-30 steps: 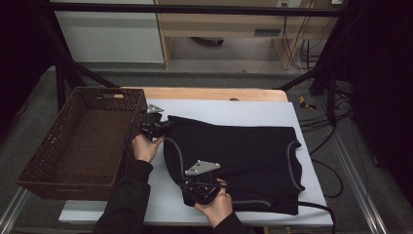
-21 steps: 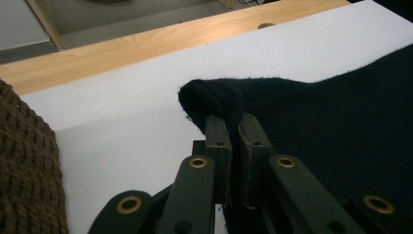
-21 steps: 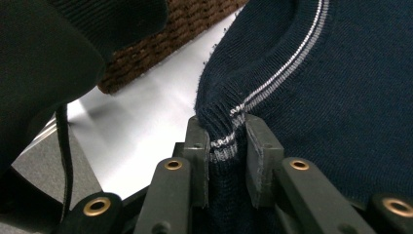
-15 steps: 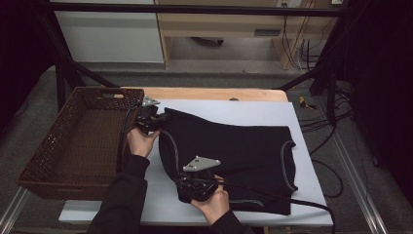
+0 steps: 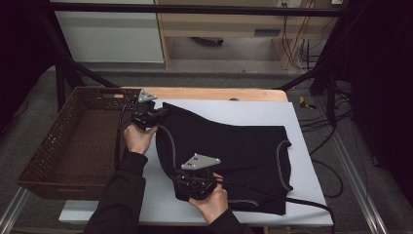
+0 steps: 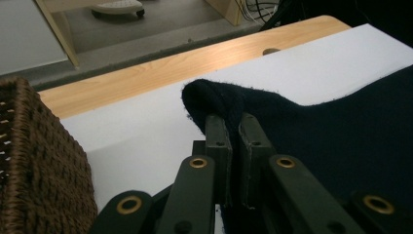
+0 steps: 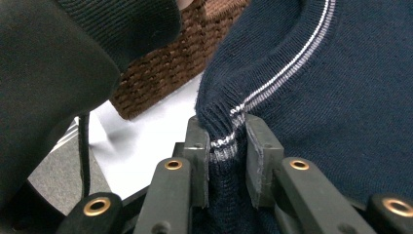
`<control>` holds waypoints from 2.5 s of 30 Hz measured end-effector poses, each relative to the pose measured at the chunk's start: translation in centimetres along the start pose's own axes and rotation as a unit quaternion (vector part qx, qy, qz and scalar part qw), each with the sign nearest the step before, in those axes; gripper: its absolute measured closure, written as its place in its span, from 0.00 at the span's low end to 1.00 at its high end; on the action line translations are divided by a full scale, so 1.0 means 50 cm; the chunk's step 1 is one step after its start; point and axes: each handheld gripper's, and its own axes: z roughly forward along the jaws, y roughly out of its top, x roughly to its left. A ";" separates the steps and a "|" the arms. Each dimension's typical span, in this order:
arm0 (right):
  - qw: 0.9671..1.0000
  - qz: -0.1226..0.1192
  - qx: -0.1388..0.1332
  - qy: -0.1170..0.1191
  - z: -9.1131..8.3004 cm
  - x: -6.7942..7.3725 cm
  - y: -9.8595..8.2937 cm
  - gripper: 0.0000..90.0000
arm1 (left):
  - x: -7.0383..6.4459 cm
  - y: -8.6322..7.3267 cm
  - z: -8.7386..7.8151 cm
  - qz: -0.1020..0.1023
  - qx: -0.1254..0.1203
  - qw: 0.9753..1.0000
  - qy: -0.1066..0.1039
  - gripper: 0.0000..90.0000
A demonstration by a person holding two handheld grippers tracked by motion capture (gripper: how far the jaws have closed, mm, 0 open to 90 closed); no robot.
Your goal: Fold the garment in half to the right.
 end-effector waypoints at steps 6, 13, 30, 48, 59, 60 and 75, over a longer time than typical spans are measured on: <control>1.000 -0.002 -0.007 0.002 -0.002 0.006 0.010 0.83 | -0.002 0.015 -0.017 0.004 -0.007 1.000 0.003 0.93; 1.000 -0.004 -0.018 0.007 -0.006 0.014 0.021 0.83 | 0.000 0.028 -0.040 0.005 -0.008 1.000 0.010 0.93; 0.999 -0.010 -0.043 0.019 -0.018 0.036 0.043 0.83 | 0.006 0.052 -0.110 0.016 -0.017 0.999 0.031 0.93; 0.998 -0.015 -0.049 0.033 0.021 0.064 0.069 0.83 | 0.065 0.039 -0.141 -0.001 -0.013 0.998 0.062 0.93; 0.998 -0.023 -0.047 0.042 0.042 0.087 0.081 0.83 | 0.095 0.031 -0.169 -0.006 -0.014 0.997 0.075 0.93; 0.998 -0.021 -0.049 0.044 0.044 0.088 0.083 0.83 | 0.097 0.031 -0.172 -0.005 -0.014 0.997 0.078 0.93; 0.997 -0.027 -0.063 0.042 0.043 0.101 0.093 0.83 | 0.091 0.046 -0.168 -0.022 -0.017 0.996 0.088 0.93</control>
